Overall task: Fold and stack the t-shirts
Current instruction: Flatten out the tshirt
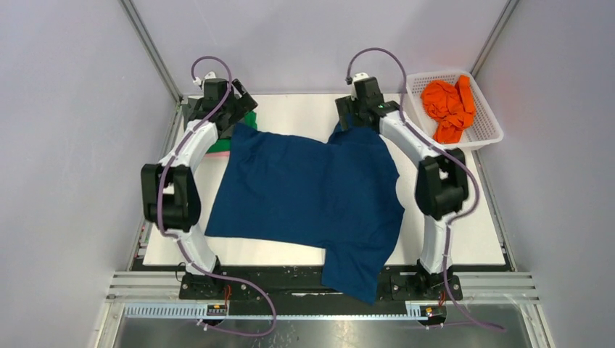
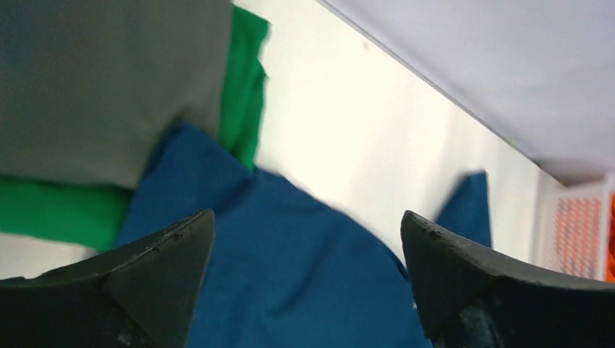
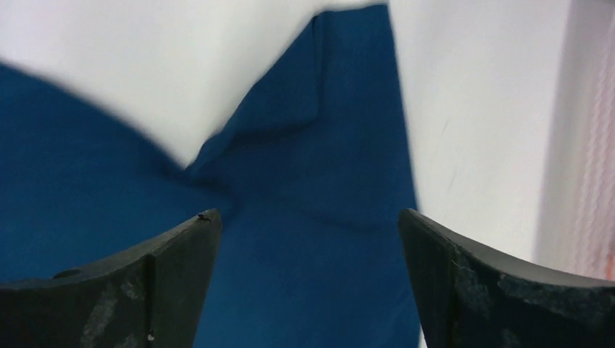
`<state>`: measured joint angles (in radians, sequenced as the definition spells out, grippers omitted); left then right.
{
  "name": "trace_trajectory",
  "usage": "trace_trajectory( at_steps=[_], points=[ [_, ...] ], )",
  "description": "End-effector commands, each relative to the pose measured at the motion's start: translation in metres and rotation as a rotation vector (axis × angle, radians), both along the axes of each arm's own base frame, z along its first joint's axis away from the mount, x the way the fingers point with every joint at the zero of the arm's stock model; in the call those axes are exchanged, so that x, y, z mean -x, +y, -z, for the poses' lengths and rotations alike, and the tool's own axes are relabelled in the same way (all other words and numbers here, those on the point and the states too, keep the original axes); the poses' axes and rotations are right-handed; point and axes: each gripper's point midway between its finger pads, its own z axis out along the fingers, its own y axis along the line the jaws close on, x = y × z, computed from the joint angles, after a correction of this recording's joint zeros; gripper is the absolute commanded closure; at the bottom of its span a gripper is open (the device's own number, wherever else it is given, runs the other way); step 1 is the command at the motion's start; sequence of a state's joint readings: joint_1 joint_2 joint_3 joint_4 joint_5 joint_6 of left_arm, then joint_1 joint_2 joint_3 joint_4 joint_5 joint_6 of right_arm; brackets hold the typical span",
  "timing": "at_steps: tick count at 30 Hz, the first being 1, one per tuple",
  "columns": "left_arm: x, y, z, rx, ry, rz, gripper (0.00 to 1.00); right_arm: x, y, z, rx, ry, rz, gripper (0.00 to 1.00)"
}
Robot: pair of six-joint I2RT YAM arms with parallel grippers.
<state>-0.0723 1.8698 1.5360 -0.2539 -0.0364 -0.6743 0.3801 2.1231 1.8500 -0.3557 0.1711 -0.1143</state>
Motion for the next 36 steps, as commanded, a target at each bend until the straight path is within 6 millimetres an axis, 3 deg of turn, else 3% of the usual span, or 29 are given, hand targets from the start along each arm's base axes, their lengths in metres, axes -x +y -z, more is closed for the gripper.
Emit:
trace_trajectory(
  at_steps=[1,6,14,18,23,28,33,36],
  points=[
    [0.041,-0.048,-0.009,0.083,-0.01,0.16,0.01,0.072,0.014,-0.017,-0.346,0.102,0.122,0.0],
    [0.089,-0.104,0.028,0.129,0.093,0.327,0.01,0.15,0.036,0.033,-0.563,0.353,0.113,0.01],
    [0.114,-0.139,0.092,0.182,0.239,0.363,0.01,0.174,0.008,0.097,-0.49,0.487,0.238,0.01],
    [0.124,-0.148,0.108,0.19,0.265,0.353,0.01,0.186,-0.014,0.122,-0.492,0.558,0.334,0.0],
    [0.136,-0.164,0.12,0.229,0.314,0.371,0.01,0.189,-0.048,0.123,-0.523,0.614,0.429,0.01],
    [0.156,-0.182,0.123,0.258,0.343,0.39,0.01,0.189,-0.057,0.108,-0.611,0.661,0.424,0.01],
    [0.191,-0.189,0.136,0.278,0.431,0.423,0.01,0.189,-0.067,0.098,-0.65,0.68,0.45,0.01],
    [0.215,-0.193,0.145,0.265,0.482,0.443,0.01,0.192,-0.109,0.101,-0.465,0.612,0.555,0.01]
  ],
)
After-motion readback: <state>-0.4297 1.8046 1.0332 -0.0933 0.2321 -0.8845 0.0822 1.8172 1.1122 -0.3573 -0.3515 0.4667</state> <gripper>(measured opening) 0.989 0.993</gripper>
